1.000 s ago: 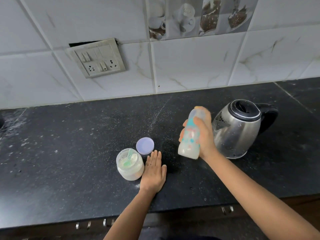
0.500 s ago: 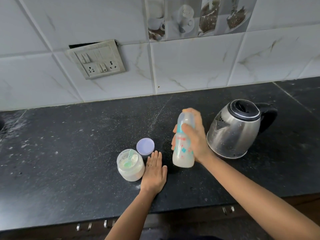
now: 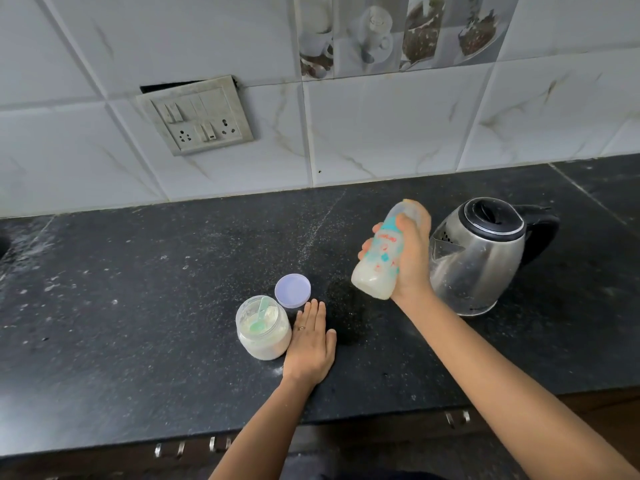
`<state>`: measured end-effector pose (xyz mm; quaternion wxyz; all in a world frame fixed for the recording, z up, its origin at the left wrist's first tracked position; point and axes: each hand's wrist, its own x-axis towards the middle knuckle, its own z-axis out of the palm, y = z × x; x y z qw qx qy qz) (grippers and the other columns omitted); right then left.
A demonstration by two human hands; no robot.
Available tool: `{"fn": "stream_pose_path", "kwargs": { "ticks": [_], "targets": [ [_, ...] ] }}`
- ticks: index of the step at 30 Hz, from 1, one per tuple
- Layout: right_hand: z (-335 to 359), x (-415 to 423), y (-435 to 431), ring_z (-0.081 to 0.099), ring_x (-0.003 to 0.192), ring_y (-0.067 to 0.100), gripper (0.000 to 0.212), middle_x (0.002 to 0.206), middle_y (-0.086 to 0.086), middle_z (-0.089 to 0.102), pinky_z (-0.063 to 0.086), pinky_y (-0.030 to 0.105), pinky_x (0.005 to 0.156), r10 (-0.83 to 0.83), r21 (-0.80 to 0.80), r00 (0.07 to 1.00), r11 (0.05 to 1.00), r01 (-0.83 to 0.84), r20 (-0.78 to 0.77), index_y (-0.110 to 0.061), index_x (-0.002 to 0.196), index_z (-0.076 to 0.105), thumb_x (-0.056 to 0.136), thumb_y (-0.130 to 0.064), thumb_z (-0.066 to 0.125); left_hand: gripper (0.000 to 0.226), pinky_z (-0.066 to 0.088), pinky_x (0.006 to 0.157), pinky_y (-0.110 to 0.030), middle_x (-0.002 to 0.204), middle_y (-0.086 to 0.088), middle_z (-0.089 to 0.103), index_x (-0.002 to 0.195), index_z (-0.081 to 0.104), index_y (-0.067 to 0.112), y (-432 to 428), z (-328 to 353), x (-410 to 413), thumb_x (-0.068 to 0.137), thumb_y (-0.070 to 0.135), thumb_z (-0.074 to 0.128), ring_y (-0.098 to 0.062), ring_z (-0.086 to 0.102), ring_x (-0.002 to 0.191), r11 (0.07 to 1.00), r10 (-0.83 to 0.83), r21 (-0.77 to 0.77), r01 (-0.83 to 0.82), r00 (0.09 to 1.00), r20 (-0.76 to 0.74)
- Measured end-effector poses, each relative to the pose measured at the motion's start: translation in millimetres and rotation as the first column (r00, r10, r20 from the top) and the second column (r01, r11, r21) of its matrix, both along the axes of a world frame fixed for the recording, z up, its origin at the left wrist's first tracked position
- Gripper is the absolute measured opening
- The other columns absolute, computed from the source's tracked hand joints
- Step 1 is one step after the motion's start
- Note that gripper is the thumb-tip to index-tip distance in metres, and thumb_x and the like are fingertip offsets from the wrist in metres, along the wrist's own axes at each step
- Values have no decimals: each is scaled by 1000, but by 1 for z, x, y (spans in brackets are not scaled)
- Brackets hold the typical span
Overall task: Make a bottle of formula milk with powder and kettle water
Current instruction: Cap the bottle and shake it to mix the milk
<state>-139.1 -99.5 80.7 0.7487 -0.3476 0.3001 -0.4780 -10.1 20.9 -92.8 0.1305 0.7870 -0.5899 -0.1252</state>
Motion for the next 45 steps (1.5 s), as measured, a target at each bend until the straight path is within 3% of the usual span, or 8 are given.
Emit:
{"fn": "stream_pose_path", "kwargs": {
  "ticks": [5, 19, 23, 29, 33, 37, 42, 45],
  "targets": [
    [3, -3, 22, 55, 51, 30, 37, 80, 14, 55, 51, 36, 49, 169, -295, 982, 937, -185, -80, -28, 118, 43, 83, -18, 53, 82, -14, 116, -26, 162, -7, 3, 154, 7, 8, 0, -2, 1, 85, 49, -6, -17, -5, 149, 1000, 3, 2, -3, 1000, -1],
    [16, 3, -11, 54, 50, 27, 43, 76, 11, 56, 49, 34, 51, 39, -62, 998, 997, -36, 50, -20, 122, 41, 82, -24, 55, 69, -15, 115, -24, 162, -4, 1, 154, 6, 10, 1, -1, 0, 94, 45, 7, -14, -7, 148, 1000, 10, -14, -10, 1000, 2],
    [5, -4, 25, 56, 50, 30, 45, 81, 15, 55, 51, 37, 48, 304, -296, 947, 899, -322, -105, -25, 122, 41, 82, -21, 59, 70, -16, 115, -24, 162, -4, 1, 154, 6, 10, 0, -1, 0, 93, 45, 6, -14, -7, 148, 1000, 14, -6, -14, 1000, 11],
    [10, 4, 1, 55, 47, 25, 48, 76, 11, 55, 50, 32, 47, 66, -39, 996, 997, -64, 63, -20, 126, 40, 80, -24, 54, 66, -14, 116, -25, 162, -4, 2, 154, 8, 10, 0, 0, -1, 96, 42, 12, -14, -6, 148, 1000, 18, -25, -18, 1000, 2],
    [-1, -2, 26, 56, 50, 29, 47, 78, 12, 56, 51, 35, 48, 156, -226, 982, 958, -177, -108, -18, 126, 39, 81, -19, 54, 65, -16, 115, -23, 162, -4, 2, 154, 7, 10, 1, 1, -1, 97, 42, 13, -14, -6, 148, 999, 24, -30, -24, 1000, 1],
    [11, 5, -4, 55, 48, 26, 55, 75, 10, 56, 50, 33, 48, 11, -16, 1000, 1000, -10, 25, -16, 129, 39, 78, -26, 56, 59, -12, 118, -26, 162, -4, 1, 154, 7, 10, 0, 0, -1, 103, 36, 22, -14, -7, 148, 999, 15, -38, -16, 1000, -9],
    [7, -2, 34, 55, 51, 30, 40, 82, 18, 53, 51, 37, 49, 295, -290, 950, 905, -311, -97, -25, 120, 41, 83, -15, 53, 75, -15, 116, -25, 162, -4, 1, 154, 7, 10, 0, -3, 0, 91, 50, 0, -14, -8, 148, 1000, 2, -20, -2, 1000, 2],
    [11, 4, 14, 54, 49, 29, 35, 79, 15, 54, 50, 35, 48, 119, -161, 993, 980, -118, -1, -27, 115, 44, 82, -18, 53, 65, -13, 117, -26, 162, -3, 1, 154, 6, 11, 0, -2, 0, 98, 44, 12, -13, -8, 148, 1000, 10, -27, -10, 1000, -8]
  ]
}}
